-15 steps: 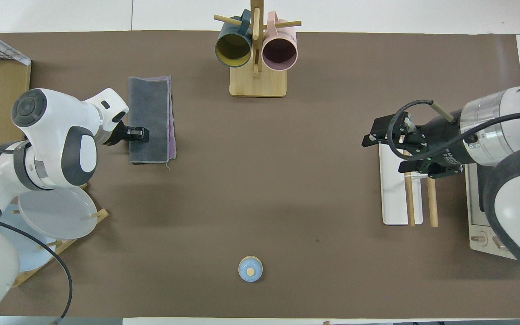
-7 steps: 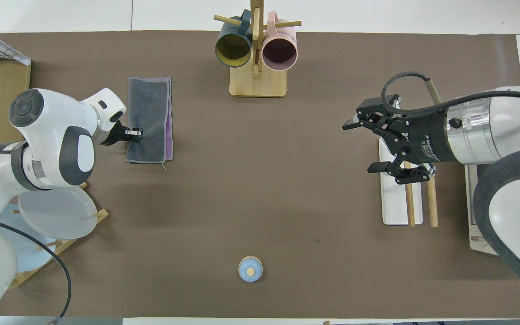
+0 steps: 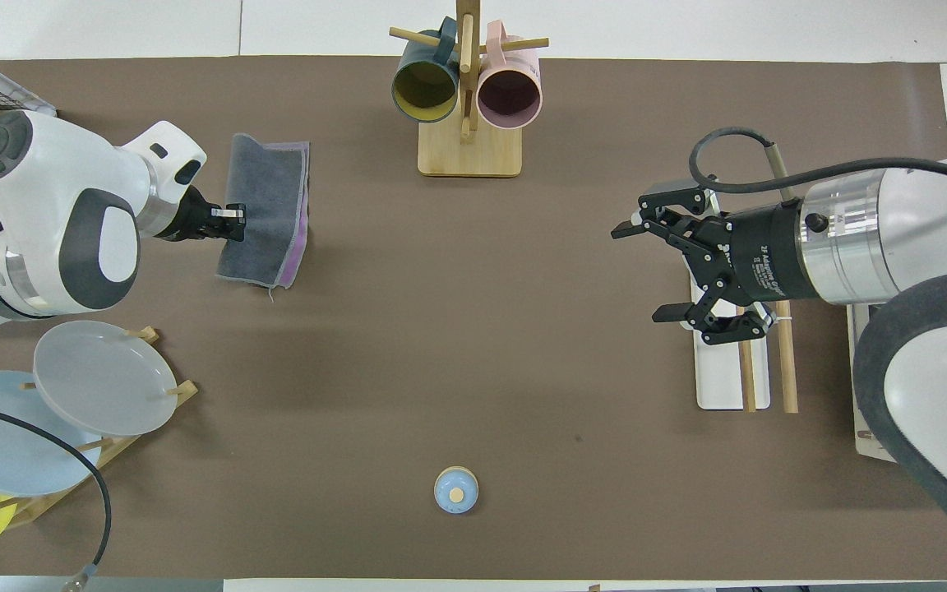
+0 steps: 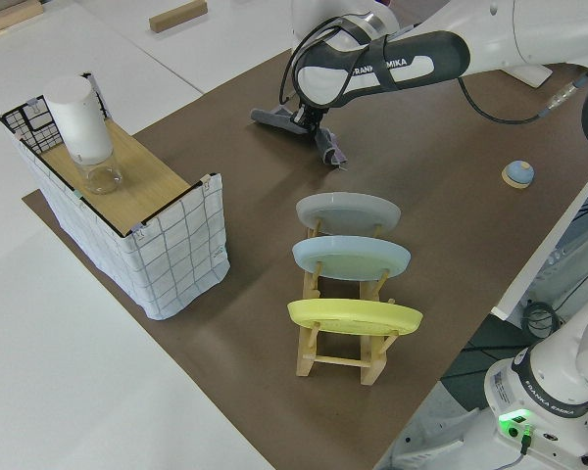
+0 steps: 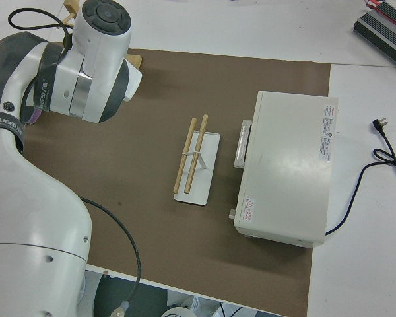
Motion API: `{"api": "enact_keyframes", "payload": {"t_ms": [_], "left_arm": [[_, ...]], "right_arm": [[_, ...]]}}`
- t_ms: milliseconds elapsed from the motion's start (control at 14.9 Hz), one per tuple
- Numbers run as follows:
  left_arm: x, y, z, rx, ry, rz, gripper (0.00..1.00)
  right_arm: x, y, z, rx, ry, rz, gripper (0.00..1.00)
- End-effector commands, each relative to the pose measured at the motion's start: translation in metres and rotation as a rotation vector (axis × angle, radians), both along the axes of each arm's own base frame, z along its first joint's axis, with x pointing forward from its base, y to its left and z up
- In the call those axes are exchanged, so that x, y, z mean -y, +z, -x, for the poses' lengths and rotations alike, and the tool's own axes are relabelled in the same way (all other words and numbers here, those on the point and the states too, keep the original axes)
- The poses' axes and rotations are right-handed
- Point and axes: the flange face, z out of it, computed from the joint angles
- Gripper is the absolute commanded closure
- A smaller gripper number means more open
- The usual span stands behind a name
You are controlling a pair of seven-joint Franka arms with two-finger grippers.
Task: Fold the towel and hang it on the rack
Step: 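Lift the folded towel with the left gripper while the right gripper approaches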
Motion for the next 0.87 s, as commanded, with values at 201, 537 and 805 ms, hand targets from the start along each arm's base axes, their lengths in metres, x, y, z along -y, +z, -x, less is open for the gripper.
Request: {"api": "enact_keyframes", "payload": {"t_ms": [201,537,805], "left_arm": [[0.039,0.055,0.0,-0.096,0.408,0.037,1.0],[0.104,0.074,0.009,-0.127,0.659,0.08,1.0],[0.158,0.094,0.024,-0.192,0.889,0.121,1.0]], "right_arm": [[0.001,0.005,0.009,-0.064,-0.107,-0.043,0.0],[0.002,0.001,0.011,-0.063,-0.122,-0.048,0.0],[-0.034,0.002,0.014,-0.045,-0.2,-0.095,0.0]]}}
